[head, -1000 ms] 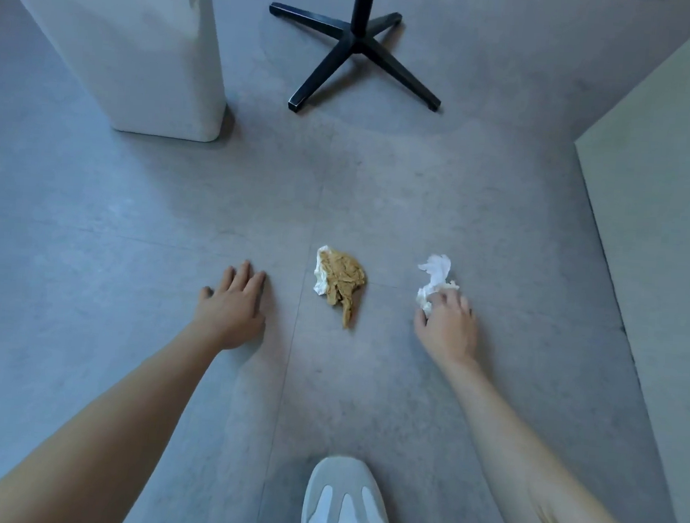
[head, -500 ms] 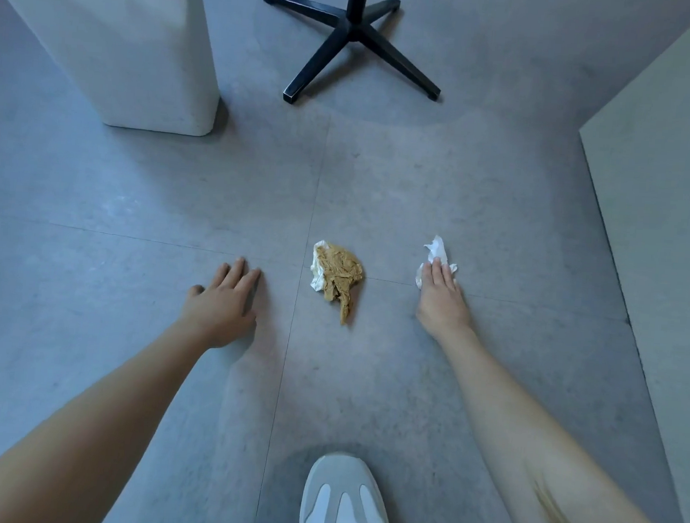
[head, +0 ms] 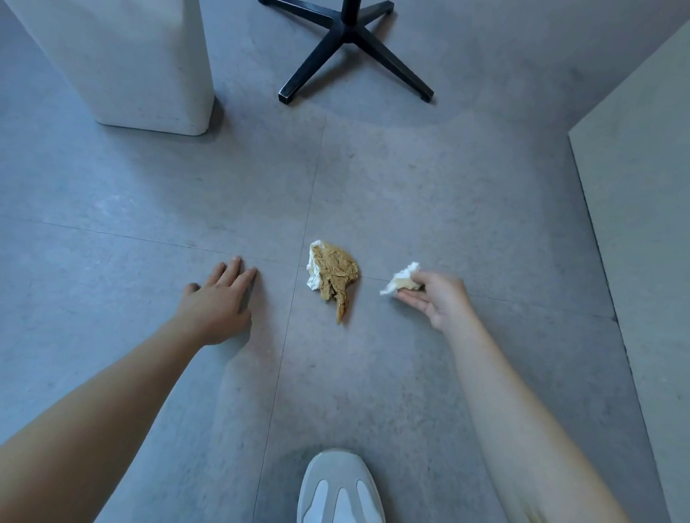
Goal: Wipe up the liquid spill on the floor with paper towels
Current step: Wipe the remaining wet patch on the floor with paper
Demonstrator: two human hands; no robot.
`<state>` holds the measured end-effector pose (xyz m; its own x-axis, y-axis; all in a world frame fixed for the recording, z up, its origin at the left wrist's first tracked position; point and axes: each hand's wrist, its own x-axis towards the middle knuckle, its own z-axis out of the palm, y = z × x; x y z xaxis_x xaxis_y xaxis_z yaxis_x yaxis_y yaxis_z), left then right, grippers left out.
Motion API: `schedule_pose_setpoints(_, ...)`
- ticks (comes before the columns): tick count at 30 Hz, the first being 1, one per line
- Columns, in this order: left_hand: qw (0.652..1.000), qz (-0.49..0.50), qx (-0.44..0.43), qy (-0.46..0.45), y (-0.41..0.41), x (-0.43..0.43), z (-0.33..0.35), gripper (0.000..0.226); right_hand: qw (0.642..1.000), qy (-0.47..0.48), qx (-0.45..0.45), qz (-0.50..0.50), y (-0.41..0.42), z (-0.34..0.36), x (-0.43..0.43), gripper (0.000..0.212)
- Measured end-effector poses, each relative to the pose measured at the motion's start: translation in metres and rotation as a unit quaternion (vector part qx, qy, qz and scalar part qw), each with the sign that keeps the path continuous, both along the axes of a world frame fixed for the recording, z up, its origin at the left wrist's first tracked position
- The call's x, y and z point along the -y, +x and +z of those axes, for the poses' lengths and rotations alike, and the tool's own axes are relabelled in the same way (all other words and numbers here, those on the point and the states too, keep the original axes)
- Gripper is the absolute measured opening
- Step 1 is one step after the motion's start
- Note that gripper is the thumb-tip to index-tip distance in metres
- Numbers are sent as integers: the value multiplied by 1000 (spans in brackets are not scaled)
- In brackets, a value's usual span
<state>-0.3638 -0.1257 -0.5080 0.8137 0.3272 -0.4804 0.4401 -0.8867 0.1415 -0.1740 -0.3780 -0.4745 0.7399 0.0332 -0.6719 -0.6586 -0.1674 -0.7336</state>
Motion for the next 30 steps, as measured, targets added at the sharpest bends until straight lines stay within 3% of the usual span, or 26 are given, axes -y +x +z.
schedule_pose_setpoints(4, 1000, -6, -4, 2, 0, -3, 1, 65, 982, -187, 20, 4, 8, -13, 25, 15)
schedule_pose_setpoints(6, 1000, -7, 0, 2, 0, -3, 1, 65, 914, -383, 95, 96, 7, -13, 30, 18)
schedule_pose_setpoints(8, 1000, -5, 2, 1, -1, -2, 0, 65, 831, -493, 186, 179, 2, -9, 28, 22)
schedule_pose_setpoints(11, 1000, -1, 5, 2, -2, -1, 0, 65, 735, -509, 290, 342, -17, -15, 17, 25)
schedule_pose_setpoints(13, 1000, -1, 7, 3, -2, 0, 0, 65, 676, -477, 326, 458, -36, -37, 17, 40)
schedule_pose_setpoints(15, 1000, 0, 7, 3, -2, 0, 0, 65, 666, -452, 336, 489, -48, -54, 25, 53)
schedule_pose_setpoints(24, 1000, 3, -8, -6, -2, 3, 3, 67, 665, -447, 295, 521, -39, -53, 41, 64)
schedule_pose_setpoints(28, 1000, -5, -8, -3, -4, 0, 2, 66, 647, -459, 369, 484, -57, -60, 57, 70)
schedule_pose_setpoints(30, 1000, -7, -6, -5, -5, 1, 2, 66, 663, -476, 351, 459, -58, -64, 66, 75)
